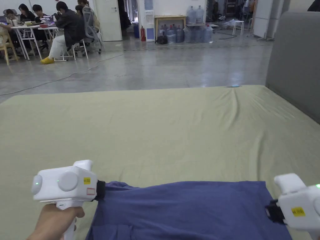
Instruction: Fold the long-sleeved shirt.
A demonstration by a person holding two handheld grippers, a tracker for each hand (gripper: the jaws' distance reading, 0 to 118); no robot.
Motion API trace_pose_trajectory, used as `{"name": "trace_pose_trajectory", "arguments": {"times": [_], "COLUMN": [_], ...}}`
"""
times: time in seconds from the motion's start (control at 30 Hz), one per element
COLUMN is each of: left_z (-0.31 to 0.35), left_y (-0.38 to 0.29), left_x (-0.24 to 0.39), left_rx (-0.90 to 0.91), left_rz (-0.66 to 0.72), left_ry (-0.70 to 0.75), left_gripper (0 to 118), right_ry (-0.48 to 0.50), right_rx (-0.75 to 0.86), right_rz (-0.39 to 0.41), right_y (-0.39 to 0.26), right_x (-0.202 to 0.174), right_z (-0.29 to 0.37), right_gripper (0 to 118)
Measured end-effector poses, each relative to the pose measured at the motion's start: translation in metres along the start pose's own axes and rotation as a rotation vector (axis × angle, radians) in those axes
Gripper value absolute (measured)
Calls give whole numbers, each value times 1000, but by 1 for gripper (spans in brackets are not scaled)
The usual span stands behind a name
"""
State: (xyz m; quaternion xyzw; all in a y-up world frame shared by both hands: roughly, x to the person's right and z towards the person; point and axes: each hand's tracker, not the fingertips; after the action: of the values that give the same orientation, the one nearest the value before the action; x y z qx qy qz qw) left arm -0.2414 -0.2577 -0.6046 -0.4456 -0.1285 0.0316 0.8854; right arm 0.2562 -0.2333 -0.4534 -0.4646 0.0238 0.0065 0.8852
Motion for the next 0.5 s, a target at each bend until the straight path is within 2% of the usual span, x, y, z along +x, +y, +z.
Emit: {"name": "trace_pose_trajectory", "arguments": {"times": [0.07, 0.1, 0.13, 0.17, 0.2, 0.27, 0.4, 0.43, 0.47, 0.5], "left_z": [9, 10, 11, 11, 12, 9, 3, 2, 1, 0], "left_y": [-1, 0, 0, -1, -3, -5, -7, -8, -9, -9], "left_x": [3, 3, 2, 3, 5, 4, -1, -2, -2, -3], "left_rx": [15, 17, 23, 30, 33, 36, 33, 32, 30, 36], "left_rz": [-18, -15, -10, -4, 1, 12, 46, 53, 60, 56], "left_ry": [-5, -11, -20, -30, -37, -45, -60, -60, -56, -51], "left_gripper": [0, 0, 0, 0, 0, 0, 0, 0, 0, 0], "right_ry": [-11, -11, -1, 14, 27, -38, -146, -154, -139, -133], "right_rx": [18, 29, 32, 8, -22, -20, -168, -202, -214, -223], "right_rz": [-9, -21, -42, -53, -97, -167, -175, -180, -186, -193], "right_y": [29, 44, 60, 75, 87, 105, 122, 123, 124, 126], "right_x": [9, 15, 24, 32, 40, 56, 79, 82, 85, 87], "right_z": [-10, -17, -28, -43, -58, -90, -143, -152, -160, -167], "right_gripper": [0, 29, 65, 90, 93, 93, 92, 90, 83, 70]}}
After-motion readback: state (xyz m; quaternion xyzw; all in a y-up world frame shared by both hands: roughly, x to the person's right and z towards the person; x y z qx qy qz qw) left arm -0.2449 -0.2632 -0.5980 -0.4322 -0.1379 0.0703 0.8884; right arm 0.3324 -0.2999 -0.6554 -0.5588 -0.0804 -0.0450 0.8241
